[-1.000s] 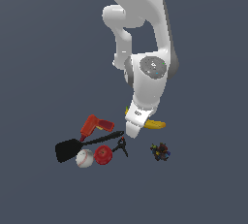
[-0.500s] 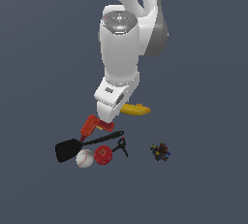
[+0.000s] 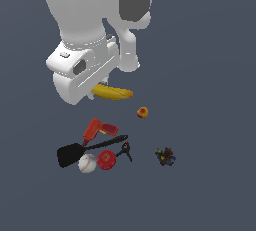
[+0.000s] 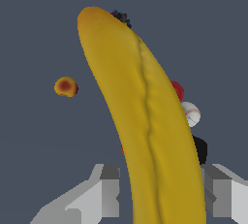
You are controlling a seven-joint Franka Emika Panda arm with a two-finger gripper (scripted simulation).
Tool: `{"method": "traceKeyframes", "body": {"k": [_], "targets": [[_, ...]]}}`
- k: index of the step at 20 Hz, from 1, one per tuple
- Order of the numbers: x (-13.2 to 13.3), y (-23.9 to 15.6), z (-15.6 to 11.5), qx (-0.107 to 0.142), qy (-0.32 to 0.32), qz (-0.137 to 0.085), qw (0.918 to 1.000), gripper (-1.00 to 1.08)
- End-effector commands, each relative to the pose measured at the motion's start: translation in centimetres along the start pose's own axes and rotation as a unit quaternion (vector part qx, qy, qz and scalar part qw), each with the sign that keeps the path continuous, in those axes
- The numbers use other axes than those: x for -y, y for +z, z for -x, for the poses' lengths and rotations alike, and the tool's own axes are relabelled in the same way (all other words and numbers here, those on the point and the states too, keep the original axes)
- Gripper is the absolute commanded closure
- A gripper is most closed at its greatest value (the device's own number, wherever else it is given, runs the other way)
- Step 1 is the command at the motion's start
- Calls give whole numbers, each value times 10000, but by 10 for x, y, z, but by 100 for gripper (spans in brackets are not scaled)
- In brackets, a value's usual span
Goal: Pick up a designated object from a clutter of objects.
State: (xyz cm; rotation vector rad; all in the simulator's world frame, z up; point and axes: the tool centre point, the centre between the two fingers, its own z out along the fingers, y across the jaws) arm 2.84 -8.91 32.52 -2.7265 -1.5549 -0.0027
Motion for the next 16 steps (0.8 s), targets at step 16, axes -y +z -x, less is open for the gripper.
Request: {"method": "traceKeyframes", "body": {"k": [16], "targets": [[-45, -107, 76, 14, 4, 8, 10000, 108]]}}
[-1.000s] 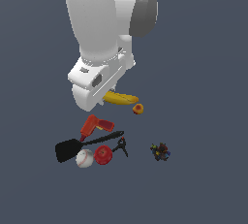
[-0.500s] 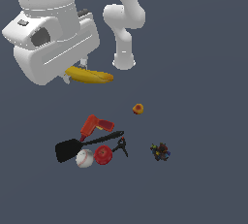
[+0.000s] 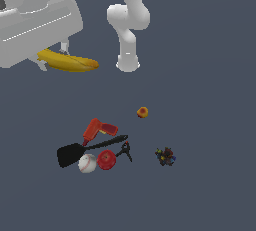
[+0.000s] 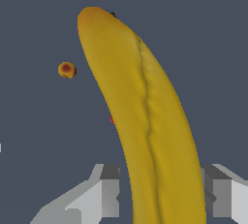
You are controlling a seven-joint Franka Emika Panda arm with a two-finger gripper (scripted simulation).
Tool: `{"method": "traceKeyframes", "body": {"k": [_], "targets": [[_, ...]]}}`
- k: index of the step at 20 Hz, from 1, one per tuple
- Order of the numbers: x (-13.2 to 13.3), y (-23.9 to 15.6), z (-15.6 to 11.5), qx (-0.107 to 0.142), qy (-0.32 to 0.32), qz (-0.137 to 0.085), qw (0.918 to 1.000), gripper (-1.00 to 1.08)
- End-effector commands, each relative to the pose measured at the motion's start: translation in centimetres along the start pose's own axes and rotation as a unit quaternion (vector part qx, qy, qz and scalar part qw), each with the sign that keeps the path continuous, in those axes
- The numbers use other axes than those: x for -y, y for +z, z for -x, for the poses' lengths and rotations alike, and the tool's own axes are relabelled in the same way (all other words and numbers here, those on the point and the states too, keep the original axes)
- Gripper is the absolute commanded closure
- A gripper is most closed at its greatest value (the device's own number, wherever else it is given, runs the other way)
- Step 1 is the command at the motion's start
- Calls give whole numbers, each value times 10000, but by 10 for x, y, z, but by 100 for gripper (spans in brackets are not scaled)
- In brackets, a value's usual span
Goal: Pick up a designated object from a clutter of objects.
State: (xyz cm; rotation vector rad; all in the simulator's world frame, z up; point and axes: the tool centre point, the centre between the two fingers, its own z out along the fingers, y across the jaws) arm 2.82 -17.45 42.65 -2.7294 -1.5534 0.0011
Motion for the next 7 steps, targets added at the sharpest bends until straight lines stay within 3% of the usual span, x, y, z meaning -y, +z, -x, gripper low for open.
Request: {"method": "traceKeyframes", "body": {"k": [1, 7], "targets": [[-3, -7, 4, -1, -4, 6, 10000, 108], [-6, -11, 7, -1, -4, 6, 10000, 108]]}}
